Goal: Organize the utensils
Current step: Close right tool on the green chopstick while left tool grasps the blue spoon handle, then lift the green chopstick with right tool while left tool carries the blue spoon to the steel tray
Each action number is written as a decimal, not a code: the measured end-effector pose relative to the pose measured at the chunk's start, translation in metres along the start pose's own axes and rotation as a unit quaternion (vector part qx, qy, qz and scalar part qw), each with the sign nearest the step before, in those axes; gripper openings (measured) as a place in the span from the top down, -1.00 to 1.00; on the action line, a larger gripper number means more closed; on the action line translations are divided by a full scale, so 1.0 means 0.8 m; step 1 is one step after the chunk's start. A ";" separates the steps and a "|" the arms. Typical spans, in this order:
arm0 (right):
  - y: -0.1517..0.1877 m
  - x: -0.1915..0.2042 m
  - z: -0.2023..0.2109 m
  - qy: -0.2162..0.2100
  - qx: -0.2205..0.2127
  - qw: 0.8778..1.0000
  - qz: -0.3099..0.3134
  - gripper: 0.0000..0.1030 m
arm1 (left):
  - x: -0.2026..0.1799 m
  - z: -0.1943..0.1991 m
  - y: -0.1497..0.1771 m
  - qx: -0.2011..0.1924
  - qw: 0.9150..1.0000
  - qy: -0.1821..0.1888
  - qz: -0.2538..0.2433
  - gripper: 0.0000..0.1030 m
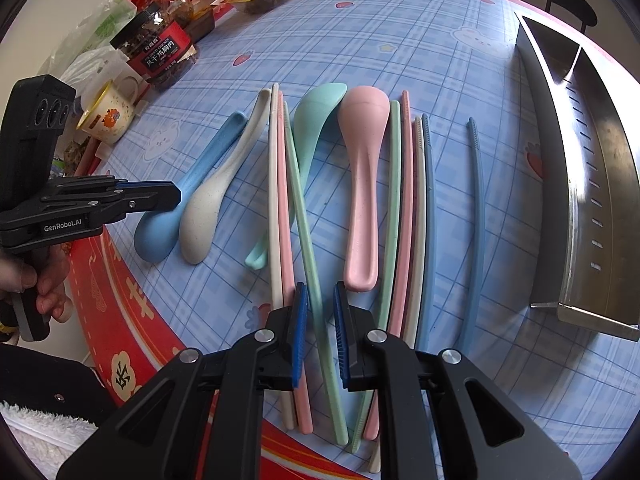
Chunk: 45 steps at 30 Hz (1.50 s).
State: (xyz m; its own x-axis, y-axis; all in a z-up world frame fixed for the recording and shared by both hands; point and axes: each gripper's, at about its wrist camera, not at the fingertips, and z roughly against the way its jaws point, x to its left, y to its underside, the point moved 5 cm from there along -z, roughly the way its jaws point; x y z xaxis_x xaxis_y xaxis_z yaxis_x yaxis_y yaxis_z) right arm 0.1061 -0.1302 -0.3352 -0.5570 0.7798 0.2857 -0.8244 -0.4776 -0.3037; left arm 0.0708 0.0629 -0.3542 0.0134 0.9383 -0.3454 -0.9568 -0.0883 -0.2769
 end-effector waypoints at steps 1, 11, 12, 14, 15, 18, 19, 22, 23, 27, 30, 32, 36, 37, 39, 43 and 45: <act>0.000 0.000 0.000 0.000 0.000 1.000 0.000 0.73 | 0.001 0.001 0.001 0.001 1.000 0.003 0.001 0.66; 0.000 -0.002 0.000 -0.003 -0.002 1.000 -0.004 0.73 | -0.002 -0.015 0.007 0.016 1.000 0.014 0.005 0.67; 0.000 -0.002 0.000 -0.004 -0.002 1.000 -0.005 0.73 | -0.001 -0.014 0.007 0.015 1.000 0.014 0.004 0.67; 0.000 -0.003 0.000 -0.004 -0.002 1.000 -0.005 0.73 | -0.003 -0.014 0.006 0.017 1.000 0.007 -0.001 0.67; 0.000 -0.002 0.000 -0.002 -0.002 1.000 -0.004 0.73 | -0.005 -0.014 0.006 0.018 1.000 -0.003 -0.006 0.67; 0.000 0.001 0.000 0.007 -0.002 1.000 0.004 0.73 | -0.011 -0.014 0.006 0.018 0.999 -0.032 -0.019 0.67; 0.000 0.003 -0.001 0.009 -0.002 1.000 0.005 0.73 | -0.010 -0.013 0.008 0.017 0.999 -0.034 -0.018 0.67; 0.000 0.004 -0.001 0.010 -0.002 1.000 0.006 0.73 | -0.004 -0.009 0.015 0.016 0.999 -0.033 -0.006 0.67; 0.000 0.004 -0.001 0.010 -0.002 1.000 0.005 0.73 | -0.002 -0.007 0.019 0.015 0.999 -0.032 -0.001 0.67; 0.000 0.003 -0.001 0.009 -0.002 1.000 0.004 0.73 | 0.002 -0.001 0.035 0.010 0.999 -0.031 0.012 0.67; 0.000 0.003 -0.002 0.010 -0.002 1.000 0.004 0.75 | 0.006 0.000 0.037 0.006 0.999 -0.023 0.021 0.67; 0.000 0.003 -0.002 0.011 -0.001 1.000 0.005 0.77 | 0.008 0.001 0.037 0.007 1.000 -0.020 0.020 0.67; 0.000 -0.001 -0.001 0.004 -0.005 1.000 -0.002 0.81 | 0.011 0.002 0.037 0.005 1.000 -0.020 0.015 0.64; 0.001 -0.002 -0.001 0.001 -0.006 1.000 -0.005 0.81 | 0.011 0.003 0.037 0.004 1.000 -0.018 0.016 0.64; 0.000 -0.003 -0.001 -0.001 -0.007 1.000 -0.009 0.81 | 0.011 0.002 0.038 0.002 1.000 -0.016 0.017 0.64; 0.003 0.001 0.000 -0.025 -0.002 1.000 -0.013 0.85 | 0.010 0.003 0.039 -0.003 1.000 -0.020 0.012 0.64; 0.006 0.006 0.002 -0.030 -0.005 0.999 -0.014 0.86 | 0.008 0.003 0.040 -0.004 1.000 -0.023 0.010 0.64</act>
State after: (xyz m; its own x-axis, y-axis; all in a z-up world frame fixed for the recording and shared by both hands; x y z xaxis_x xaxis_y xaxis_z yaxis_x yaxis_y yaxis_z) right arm 0.0994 -0.1296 -0.3340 -0.5385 0.7671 0.3487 -0.8392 -0.4510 -0.3040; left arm 0.0397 0.0671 -0.3630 -0.0201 0.9508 -0.3091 -0.9543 -0.1105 -0.2778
